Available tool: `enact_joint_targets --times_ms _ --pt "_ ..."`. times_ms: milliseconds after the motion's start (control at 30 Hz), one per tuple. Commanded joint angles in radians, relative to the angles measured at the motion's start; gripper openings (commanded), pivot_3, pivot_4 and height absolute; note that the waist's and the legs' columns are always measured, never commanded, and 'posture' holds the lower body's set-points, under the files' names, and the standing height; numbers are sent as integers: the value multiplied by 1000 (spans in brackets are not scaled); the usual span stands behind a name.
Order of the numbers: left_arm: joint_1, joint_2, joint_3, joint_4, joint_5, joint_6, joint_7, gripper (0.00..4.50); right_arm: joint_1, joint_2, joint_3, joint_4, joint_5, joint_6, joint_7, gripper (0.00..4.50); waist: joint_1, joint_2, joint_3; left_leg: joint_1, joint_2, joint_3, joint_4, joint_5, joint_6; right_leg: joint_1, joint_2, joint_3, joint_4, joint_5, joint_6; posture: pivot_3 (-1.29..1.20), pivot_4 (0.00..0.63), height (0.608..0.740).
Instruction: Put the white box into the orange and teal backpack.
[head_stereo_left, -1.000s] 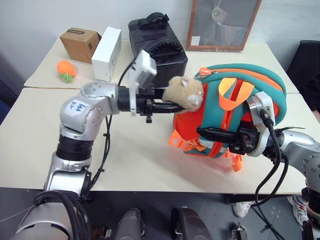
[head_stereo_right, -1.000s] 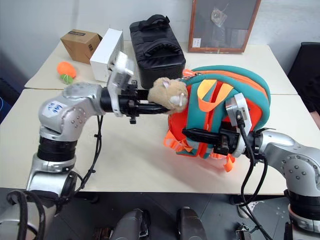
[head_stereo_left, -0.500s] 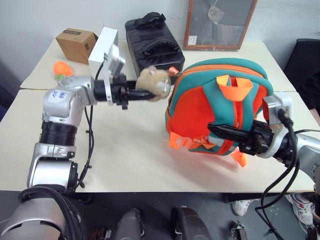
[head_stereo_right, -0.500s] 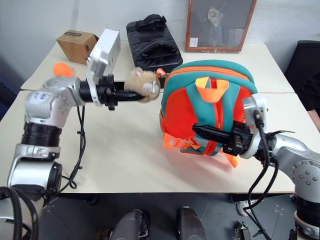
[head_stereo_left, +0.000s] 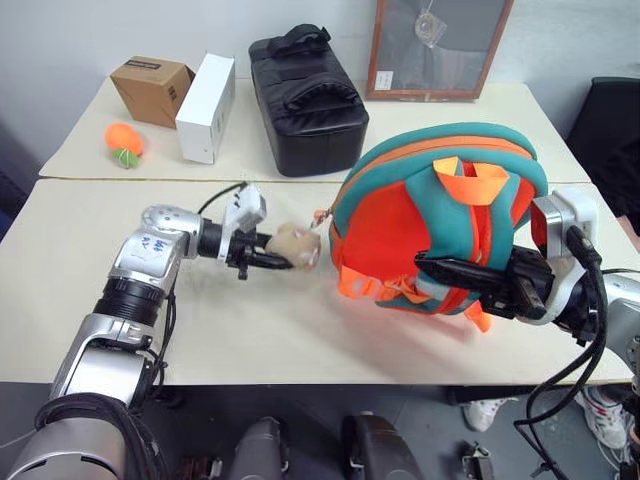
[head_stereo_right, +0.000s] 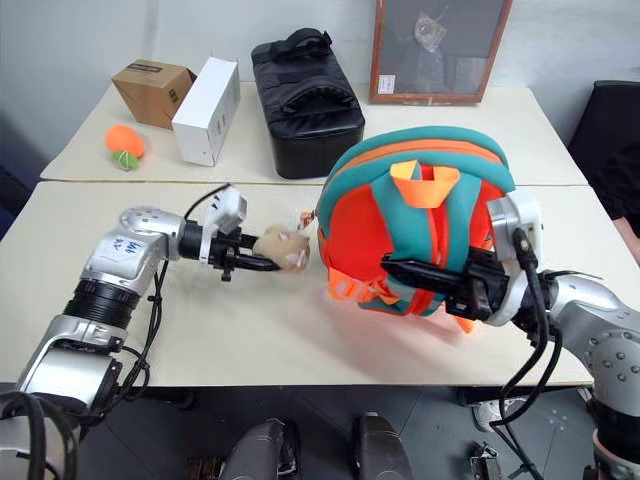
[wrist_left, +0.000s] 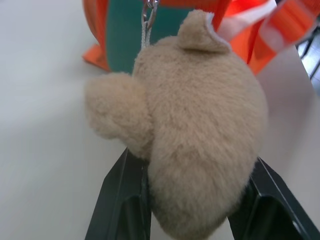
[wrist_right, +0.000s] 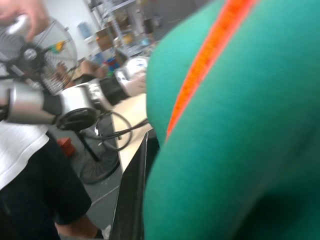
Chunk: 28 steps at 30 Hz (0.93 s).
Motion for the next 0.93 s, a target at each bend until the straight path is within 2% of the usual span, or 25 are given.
enact_joint_targets --times_ms 33,167,233,267,300,367,500,567,600,700,800,867,933 --pt "-9 -30 -60 74 107 -104 17 1556 -38 9 -4 -31 15 -41 -28 0 0 0 0 0 0 0 0 0 1 0 0 0 0 0 0 0 150 740" --pt "-41 -102 11 98 69 -75 76 1556 -29 0 42 -12 -85 -51 -67 0 6 0 0 0 0 0 0 -1 3 0 -1 0 0 0 0 0 150 740" --pt "-42 -106 63 65 15 -5 66 1537 -5 -12 51 -15 -118 -51 -72 661 7 0 0 -1 0 0 1 -1 3 0 -1 0 0 0 0 0 150 740" --pt "-38 -99 91 37 -22 55 48 2007 8 -12 52 -24 -147 -67 -79 1005 7 0 0 -1 0 0 1 -1 2 0 -1 0 0 0 0 0 150 740" --pt "-18 -77 122 -17 -69 112 19 2163 18 -11 51 -23 -177 -76 -101 1304 7 0 0 -1 0 -1 1 -1 2 0 -1 -1 1 0 0 0 150 740" --pt "21 -37 174 -110 -137 202 -10 2746 36 -15 37 -12 -207 -80 -124 2007 -3 0 0 -3 0 -1 1 0 1 -2 -1 -1 1 0 0 0 150 740" --pt "119 63 288 -291 -251 354 -5 4063 113 -71 -64 23 -227 -91 -63 3437 -3 0 0 -2 1 -1 0 0 -1 -2 0 0 2 0 0 0 150 740" --pt "192 140 346 -385 -320 437 -32 4500 162 -123 -129 72 -239 -96 14 4057 -2 0 0 -1 0 -1 0 0 -1 -1 -1 0 2 0 -1 0 150 740" --pt "237 197 377 -429 -343 463 -53 4500 194 -171 -177 116 -249 -94 86 4395 -3 0 0 0 0 -1 0 0 -1 0 -1 0 2 0 -1 0 150 740" --pt "333 334 457 -513 -379 493 -78 4500 246 -296 -287 250 -286 -110 264 4481 -2 0 0 3 0 -1 -1 0 0 3 -1 -1 -1 0 -1 0 150 740" --pt "402 446 558 -560 -430 538 -98 4500 245 -396 -338 395 -352 -154 388 4481 -3 0 0 7 1 -1 -4 -2 3 9 -1 -2 -7 -1 -1 0 150 740" --pt "443 490 634 -590 -474 564 -104 4500 214 -435 -333 490 -389 -180 425 4481 -4 0 0 10 1 -2 -6 -3 3 13 -1 -2 -9 -1 -1 0 150 740" --pt "452 489 674 -615 -493 556 -65 4500 174 -438 -317 546 -401 -189 428 4481 -3 0 0 15 0 -2 -12 -3 3 16 -3 -2 -12 -1 -2 0 150 740"
